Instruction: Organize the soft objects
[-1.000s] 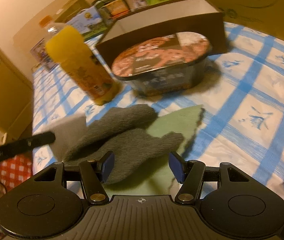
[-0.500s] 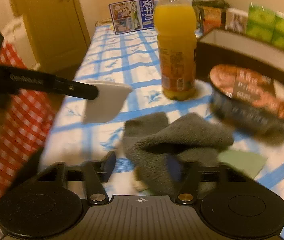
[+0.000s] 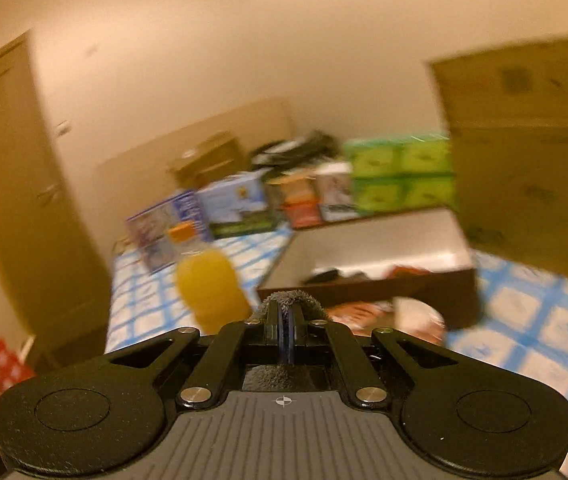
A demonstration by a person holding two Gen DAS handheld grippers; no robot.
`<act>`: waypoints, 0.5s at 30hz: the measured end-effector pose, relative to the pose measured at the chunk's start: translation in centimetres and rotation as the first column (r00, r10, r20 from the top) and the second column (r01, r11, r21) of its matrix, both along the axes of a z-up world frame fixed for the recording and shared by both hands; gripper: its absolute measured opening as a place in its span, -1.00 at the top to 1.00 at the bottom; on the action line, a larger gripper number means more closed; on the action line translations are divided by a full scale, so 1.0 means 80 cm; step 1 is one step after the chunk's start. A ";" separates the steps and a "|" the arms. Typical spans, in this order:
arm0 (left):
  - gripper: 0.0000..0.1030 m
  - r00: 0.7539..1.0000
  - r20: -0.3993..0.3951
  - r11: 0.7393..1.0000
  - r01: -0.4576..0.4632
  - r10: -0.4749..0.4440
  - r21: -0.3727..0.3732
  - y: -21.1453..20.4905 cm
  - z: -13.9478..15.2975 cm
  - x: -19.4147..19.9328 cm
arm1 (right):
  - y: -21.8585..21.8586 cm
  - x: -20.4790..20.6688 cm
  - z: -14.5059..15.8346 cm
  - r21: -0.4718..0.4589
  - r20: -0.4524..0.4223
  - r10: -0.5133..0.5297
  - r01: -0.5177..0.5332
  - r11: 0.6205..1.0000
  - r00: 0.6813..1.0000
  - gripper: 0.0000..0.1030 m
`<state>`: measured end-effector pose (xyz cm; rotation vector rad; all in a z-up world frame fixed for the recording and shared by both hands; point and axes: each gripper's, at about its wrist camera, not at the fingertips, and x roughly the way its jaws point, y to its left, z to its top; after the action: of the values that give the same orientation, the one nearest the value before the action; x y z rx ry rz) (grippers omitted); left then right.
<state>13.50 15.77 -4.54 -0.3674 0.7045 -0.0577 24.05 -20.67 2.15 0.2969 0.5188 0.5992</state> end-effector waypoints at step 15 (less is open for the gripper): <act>0.99 0.998 -0.060 1.000 0.015 -0.014 0.021 -0.015 -0.017 0.023 | -0.080 0.050 -0.126 -0.143 -0.336 -0.198 0.158 0.977 0.921 0.96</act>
<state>15.30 14.59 -5.88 -0.3448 0.7668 -0.0533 28.03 -27.05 -7.93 0.3413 0.8563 0.3366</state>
